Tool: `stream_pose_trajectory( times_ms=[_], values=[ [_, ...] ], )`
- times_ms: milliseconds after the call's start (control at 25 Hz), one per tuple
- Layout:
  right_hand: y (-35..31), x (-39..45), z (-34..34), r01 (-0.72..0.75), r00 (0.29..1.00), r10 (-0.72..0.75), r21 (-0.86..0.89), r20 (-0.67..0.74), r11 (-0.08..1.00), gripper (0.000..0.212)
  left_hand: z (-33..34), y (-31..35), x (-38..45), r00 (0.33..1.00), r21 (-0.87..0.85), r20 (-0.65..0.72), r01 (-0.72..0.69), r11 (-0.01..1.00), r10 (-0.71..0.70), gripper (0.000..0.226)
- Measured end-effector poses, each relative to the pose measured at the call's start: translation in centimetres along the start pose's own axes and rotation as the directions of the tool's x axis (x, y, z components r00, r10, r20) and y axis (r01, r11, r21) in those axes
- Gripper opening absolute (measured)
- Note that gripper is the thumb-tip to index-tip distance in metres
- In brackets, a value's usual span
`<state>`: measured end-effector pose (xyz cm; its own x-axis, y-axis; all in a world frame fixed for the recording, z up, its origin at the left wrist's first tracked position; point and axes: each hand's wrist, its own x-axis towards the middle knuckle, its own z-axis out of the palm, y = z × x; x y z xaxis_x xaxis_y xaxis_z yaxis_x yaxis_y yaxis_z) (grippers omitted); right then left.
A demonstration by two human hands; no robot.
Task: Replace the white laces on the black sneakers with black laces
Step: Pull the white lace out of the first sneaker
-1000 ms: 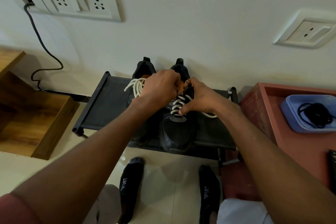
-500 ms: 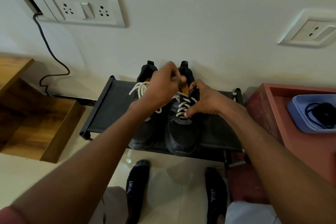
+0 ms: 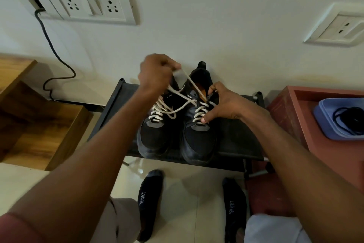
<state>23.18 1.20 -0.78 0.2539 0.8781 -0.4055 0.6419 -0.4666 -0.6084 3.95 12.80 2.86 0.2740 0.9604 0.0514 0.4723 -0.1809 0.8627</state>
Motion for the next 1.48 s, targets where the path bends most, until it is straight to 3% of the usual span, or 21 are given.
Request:
stream_pose_trajectory(
  times_ms=[80, 120, 160, 200, 240, 280, 320, 400, 480, 520, 600, 720, 880, 1040, 1160, 1280, 1400, 1480],
  values=[
    [-0.1, 0.0, 0.1, 0.006, 1.000, -0.006, -0.001, 0.000, 1.000, 0.083, -1.4, 0.2, 0.1, 0.996, -0.366, -0.032, 0.064, 0.929, -0.081, 0.018],
    [-0.2, 0.0, 0.2, 0.013, 1.000, -0.013, -0.004, -0.005, 1.000, 0.082, -1.4, 0.6, -0.2, 0.992, -0.540, 0.038, 0.119, 0.833, -0.117, 0.018],
    [-0.3, 0.1, 0.3, 0.021, 1.000, -0.021, -0.009, -0.011, 1.000, 0.082, -1.1, 1.3, -0.9, 0.981, -0.644, 0.141, 0.190, 0.741, -0.130, 0.017],
    [-0.4, 0.1, 0.3, 0.029, 0.999, -0.030, -0.012, -0.014, 0.999, 0.082, -0.3, 1.4, -1.4, 0.971, -0.636, 0.212, 0.220, 0.740, -0.106, 0.016],
    [-0.4, 0.0, 0.3, 0.037, 0.999, -0.037, -0.014, -0.013, 0.999, 0.082, 0.7, 1.2, -1.7, 0.972, -0.512, 0.234, 0.155, 0.845, -0.036, 0.013],
    [-0.3, 0.0, 0.2, 0.042, 0.999, -0.042, -0.014, -0.009, 0.999, 0.083, 1.9, 0.6, -1.9, 0.963, -0.269, 0.258, -0.010, 0.963, 0.082, 0.008],
    [-0.1, 0.0, 0.2, 0.045, 0.999, -0.045, -0.015, -0.006, 0.999, 0.084, 2.9, -0.1, -1.8, 0.927, -0.003, 0.317, -0.209, 0.978, 0.199, 0.007],
    [0.1, 0.0, 0.0, 0.039, 0.999, -0.040, -0.028, -0.005, 0.999, 0.085, 4.2, -1.1, -1.5, 0.844, 0.328, 0.438, -0.470, 0.820, 0.309, 0.010],
    [0.0, -0.1, -0.1, 0.034, 0.999, -0.034, -0.035, -0.003, 0.999, 0.083, 4.6, -1.4, -1.5, 0.814, 0.405, 0.468, -0.543, 0.736, 0.343, 0.008],
    [0.0, -0.2, -0.2, 0.033, 0.999, -0.033, -0.033, 0.000, 0.999, 0.083, 4.6, -1.3, -1.6, 0.824, 0.411, 0.453, -0.532, 0.740, 0.340, 0.008],
    [-0.2, -0.3, -0.2, 0.033, 0.999, -0.033, -0.032, 0.007, 0.999, 0.083, 4.5, -1.0, -1.8, 0.879, 0.364, 0.384, -0.424, 0.829, 0.282, 0.006],
    [-0.4, -0.4, -0.2, 0.059, 0.998, -0.059, -0.029, 0.020, 0.998, 0.081, 3.9, -0.6, -1.6, 0.946, 0.311, 0.313, -0.185, 0.932, 0.083, 0.006],
    [-0.6, -0.6, -0.1, 0.038, 0.998, -0.040, 0.029, 0.046, 0.999, 0.075, 3.2, -0.6, -1.6, 0.950, 0.185, 0.304, 0.016, 0.983, -0.072, 0.012],
    [-0.2, -0.8, -0.5, 0.007, 0.999, -0.010, 0.078, 0.040, 0.997, 0.074, 1.8, -0.7, -1.0, 0.908, -0.187, 0.307, 0.350, 0.918, -0.284, 0.019],
    [-0.4, -0.7, -0.3, 0.034, 0.996, -0.042, 0.103, 0.082, 0.994, 0.075, 0.8, -1.1, -1.0, 0.932, 0.097, 0.302, 0.178, 0.979, -0.199, 0.011],
    [-0.6, -0.3, -0.3, 0.098, 0.991, -0.099, 0.018, 0.089, 0.995, 0.070, 1.1, -0.4, -1.5, 0.964, 0.361, 0.259, -0.037, 0.932, -0.062, 0.011],
    [-1.2, 0.2, 0.1, 0.231, 0.966, -0.239, -0.089, -0.095, 0.969, 0.026, 0.5, 1.4, -2.7, 0.968, 0.699, 0.248, -0.199, 0.687, 0.028, 0.005],
    [-2.0, 0.2, 0.9, 0.269, 0.931, -0.304, -0.183, -0.204, 0.946, 0.003, 0.0, 2.0, -3.6, 0.975, 0.836, 0.219, -0.168, 0.522, -0.037, 0.009]
  ],
)
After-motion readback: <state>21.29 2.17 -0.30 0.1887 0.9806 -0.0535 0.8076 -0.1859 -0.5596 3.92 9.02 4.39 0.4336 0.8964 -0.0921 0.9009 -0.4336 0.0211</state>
